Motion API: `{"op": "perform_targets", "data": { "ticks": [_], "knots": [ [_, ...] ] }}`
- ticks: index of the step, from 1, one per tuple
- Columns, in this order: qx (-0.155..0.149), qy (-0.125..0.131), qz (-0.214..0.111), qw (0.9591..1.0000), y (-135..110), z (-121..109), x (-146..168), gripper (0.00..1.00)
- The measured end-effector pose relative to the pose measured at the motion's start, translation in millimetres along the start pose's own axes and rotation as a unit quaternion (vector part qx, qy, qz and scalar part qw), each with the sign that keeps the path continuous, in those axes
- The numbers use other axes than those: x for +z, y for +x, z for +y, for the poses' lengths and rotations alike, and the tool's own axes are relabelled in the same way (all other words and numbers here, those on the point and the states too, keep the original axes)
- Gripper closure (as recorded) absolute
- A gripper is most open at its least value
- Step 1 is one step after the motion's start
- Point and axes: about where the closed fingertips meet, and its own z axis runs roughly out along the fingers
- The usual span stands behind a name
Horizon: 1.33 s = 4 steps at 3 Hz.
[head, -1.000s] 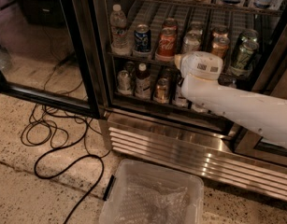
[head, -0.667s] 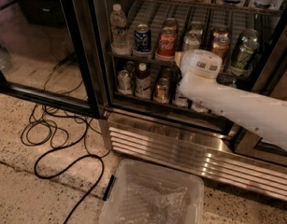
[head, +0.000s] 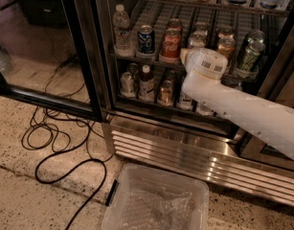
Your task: Pick 7up can from middle shelf of fridge
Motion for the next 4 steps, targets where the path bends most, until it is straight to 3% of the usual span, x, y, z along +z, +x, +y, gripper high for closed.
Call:
{"op": "perform_targets", "data": {
  "ticks": [4],
  "knots": [
    [0.067,0.018,-0.013,0.9975,-8.8,-8.7,29.9,0.34]
  ]
}}
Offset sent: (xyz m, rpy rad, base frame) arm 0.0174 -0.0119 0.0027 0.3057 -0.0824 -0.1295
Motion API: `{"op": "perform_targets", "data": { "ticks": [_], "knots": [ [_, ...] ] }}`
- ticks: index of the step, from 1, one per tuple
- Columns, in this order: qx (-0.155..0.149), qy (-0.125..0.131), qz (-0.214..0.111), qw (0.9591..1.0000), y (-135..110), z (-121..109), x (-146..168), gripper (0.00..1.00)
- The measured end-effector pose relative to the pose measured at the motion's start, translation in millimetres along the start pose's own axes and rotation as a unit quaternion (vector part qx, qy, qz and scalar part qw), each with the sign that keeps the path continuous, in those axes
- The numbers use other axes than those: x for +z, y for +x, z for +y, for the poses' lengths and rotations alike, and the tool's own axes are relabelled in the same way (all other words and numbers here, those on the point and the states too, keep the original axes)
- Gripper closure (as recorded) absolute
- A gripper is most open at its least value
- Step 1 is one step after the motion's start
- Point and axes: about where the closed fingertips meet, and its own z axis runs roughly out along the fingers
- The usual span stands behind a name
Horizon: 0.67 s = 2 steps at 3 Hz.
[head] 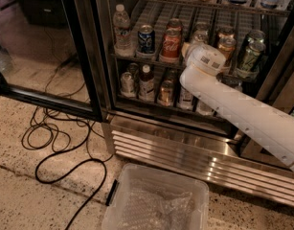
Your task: Pick 7up can from middle shelf of fridge
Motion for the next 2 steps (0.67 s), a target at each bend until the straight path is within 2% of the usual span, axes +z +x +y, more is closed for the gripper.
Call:
{"op": "perform_targets", "data": {
  "ticks": [2],
  "knots": [
    [0.013,0.000,0.000,0.9999,-3.6,1.5,10.7,0.37]
  ]
}}
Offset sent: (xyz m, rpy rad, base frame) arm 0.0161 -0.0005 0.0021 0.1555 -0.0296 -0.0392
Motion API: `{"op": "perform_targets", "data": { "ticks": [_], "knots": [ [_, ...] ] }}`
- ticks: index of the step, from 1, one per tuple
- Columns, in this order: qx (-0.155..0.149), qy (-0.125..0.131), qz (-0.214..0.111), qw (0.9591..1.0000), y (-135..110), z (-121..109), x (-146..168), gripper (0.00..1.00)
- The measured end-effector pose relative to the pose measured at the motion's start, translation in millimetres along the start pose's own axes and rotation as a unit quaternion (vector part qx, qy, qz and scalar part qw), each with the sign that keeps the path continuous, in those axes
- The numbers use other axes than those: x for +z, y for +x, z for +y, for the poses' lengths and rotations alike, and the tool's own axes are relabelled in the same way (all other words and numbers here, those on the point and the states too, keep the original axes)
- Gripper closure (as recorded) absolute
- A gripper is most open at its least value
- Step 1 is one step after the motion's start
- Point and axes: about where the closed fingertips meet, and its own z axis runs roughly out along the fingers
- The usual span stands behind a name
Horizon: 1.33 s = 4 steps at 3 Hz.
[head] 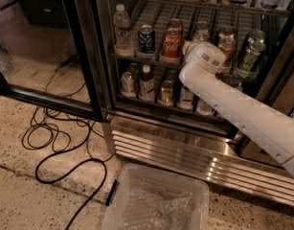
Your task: Pick 7up can from middle shelf of fridge
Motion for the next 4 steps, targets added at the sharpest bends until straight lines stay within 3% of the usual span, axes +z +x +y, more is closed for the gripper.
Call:
{"op": "perform_targets", "data": {
  "ticks": [3,4],
  "knots": [
    [0.000,0.000,0.000,1.0000,0.0,0.0,0.0,0.99],
    [-0.013,-0.008,0.006,0.9999,-1.5,1.2,-3.6,1.00]
  ]
}}
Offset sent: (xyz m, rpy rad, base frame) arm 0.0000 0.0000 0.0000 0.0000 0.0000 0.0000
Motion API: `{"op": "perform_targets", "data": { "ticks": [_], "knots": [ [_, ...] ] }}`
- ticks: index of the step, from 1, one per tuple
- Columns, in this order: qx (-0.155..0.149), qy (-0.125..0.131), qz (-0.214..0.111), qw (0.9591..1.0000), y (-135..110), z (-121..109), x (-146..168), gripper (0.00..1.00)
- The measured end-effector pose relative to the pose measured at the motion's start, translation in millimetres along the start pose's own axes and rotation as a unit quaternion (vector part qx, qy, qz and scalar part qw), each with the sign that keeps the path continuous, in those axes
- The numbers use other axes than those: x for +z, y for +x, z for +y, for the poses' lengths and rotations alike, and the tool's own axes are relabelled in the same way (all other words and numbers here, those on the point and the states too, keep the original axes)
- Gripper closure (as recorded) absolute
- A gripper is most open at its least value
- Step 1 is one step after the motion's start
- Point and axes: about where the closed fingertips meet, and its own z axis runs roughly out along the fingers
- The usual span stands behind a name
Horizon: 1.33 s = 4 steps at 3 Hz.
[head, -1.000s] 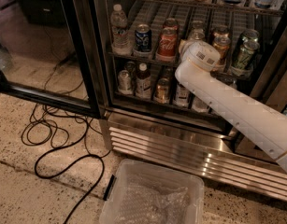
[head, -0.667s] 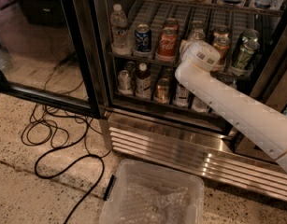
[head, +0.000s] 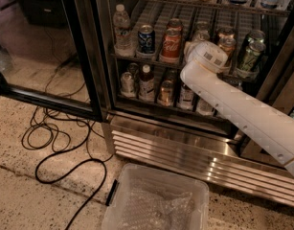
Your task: Pick 7up can from middle shelf of fridge
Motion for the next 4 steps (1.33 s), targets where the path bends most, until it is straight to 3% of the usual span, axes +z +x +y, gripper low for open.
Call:
{"op": "perform_targets", "data": {
  "ticks": [2,4],
  "knots": [
    [0.017,-0.003,0.015,0.9997,-13.6,-3.0,-21.4,1.00],
    [0.009,0.001,0.016,0.9998,-20.5,-10.3,-30.8,1.00]
  ]
}}
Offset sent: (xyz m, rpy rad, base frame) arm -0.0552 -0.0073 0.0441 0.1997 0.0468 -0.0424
